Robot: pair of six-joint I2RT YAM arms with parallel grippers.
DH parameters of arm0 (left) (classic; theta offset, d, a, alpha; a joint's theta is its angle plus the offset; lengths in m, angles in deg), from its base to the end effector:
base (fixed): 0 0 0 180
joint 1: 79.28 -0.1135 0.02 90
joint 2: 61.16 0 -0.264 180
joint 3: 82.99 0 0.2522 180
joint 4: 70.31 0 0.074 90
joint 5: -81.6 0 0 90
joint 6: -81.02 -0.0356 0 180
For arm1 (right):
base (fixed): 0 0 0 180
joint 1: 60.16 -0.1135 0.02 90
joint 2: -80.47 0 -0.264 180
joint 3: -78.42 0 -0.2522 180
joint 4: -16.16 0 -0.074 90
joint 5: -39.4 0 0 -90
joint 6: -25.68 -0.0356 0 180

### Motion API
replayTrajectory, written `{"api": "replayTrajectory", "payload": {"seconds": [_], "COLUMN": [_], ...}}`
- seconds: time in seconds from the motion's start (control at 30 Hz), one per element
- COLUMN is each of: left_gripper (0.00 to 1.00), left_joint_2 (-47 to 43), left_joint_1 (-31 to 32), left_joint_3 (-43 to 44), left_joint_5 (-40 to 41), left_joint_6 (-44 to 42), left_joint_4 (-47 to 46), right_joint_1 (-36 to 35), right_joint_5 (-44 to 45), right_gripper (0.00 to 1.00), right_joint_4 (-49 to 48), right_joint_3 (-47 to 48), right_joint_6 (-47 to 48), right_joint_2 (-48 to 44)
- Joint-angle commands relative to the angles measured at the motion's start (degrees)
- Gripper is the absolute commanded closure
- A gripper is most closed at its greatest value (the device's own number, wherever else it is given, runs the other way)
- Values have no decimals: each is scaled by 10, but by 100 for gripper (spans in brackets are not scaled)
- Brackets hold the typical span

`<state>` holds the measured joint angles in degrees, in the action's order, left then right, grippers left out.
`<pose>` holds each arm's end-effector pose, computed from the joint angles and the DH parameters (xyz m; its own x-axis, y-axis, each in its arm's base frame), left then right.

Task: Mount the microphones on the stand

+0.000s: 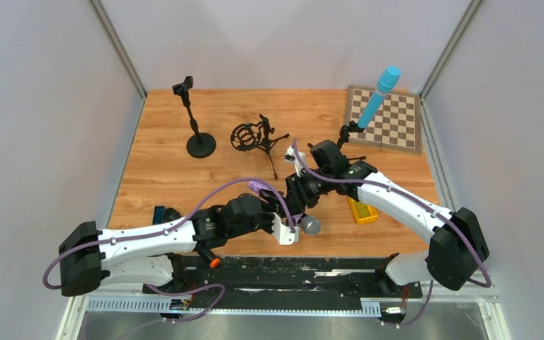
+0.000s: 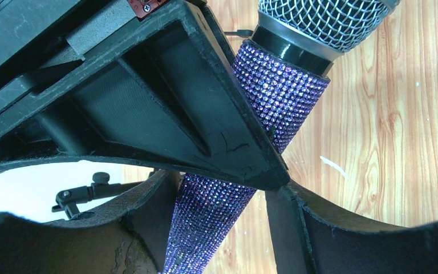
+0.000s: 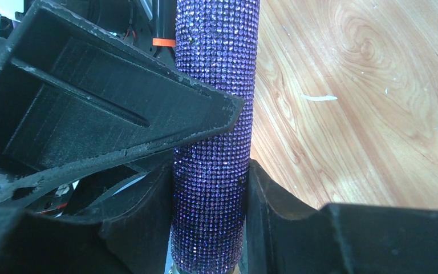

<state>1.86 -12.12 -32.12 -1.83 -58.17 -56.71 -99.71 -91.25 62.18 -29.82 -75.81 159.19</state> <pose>0.0990 -0.2245 0.2482 0.5525 0.6254 -0.5510 0.6998 0.0110 0.7142 0.2008 0.1959 0.2612 -0.7598 -0.4314 -0.4864 -0.6472 0.4298 0.6296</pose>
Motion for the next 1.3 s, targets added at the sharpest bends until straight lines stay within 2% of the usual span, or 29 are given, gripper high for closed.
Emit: {"api": "replayTrajectory", "payload": {"seconds": [0.0,0.23,0.37,0.47,0.53,0.57,0.6,0.63,0.67,0.83,0.9,0.93,0.97,1.0,1.07,1.1,1.27], "left_gripper": [35,34,23,24,29,36,43,62,68,66,70,80,85,96,100,100,100], "left_joint_2": [2,6,-5,-28,-35,-36,-35,-34,-32,-31,-34,-34,-37,-38,-40,-43,-54], "left_joint_1": [4,4,4,4,4,4,4,4,4,4,4,4,4,4,4,4,4], "left_joint_3": [-6,-14,-26,-42,-46,-45,-45,-46,-46,-52,-51,-52,-53,-53,-54,-56,-67], "left_joint_5": [9,28,48,42,36,34,33,36,36,20,14,13,11,10,10,9,-1], "left_joint_6": [15,10,8,5,3,4,5,11,14,23,27,28,29,31,33,35,62], "left_joint_4": [-31,-26,-28,-38,-36,-35,-37,-39,-46,-62,-63,-64,-64,-63,-60,-57,-55], "right_joint_1": [4,4,4,4,4,4,4,4,4,4,4,4,4,4,7,11,43], "right_joint_5": [-40,-47,-55,-59,-62,-63,-64,-64,-65,-66,-65,-64,-61,-54,-35,-26,50], "right_gripper": [100,100,100,100,100,100,100,100,100,100,100,99,98,96,89,81,33], "right_joint_4": [-37,-38,-37,-36,-36,-37,-37,-36,-37,-37,-36,-37,-37,-37,-38,-39,-67], "right_joint_3": [23,24,24,24,24,25,25,26,27,26,26,26,26,26,28,28,25], "right_joint_6": [-9,-8,-7,-6,-7,-7,-7,-7,-7,-7,-6,-6,-6,-7,-11,-14,-47], "right_joint_2": [-18,-26,-29,-30,-29,-29,-29,-29,-29,-29,-30,-29,-29,-29,-31,-32,-65]}}
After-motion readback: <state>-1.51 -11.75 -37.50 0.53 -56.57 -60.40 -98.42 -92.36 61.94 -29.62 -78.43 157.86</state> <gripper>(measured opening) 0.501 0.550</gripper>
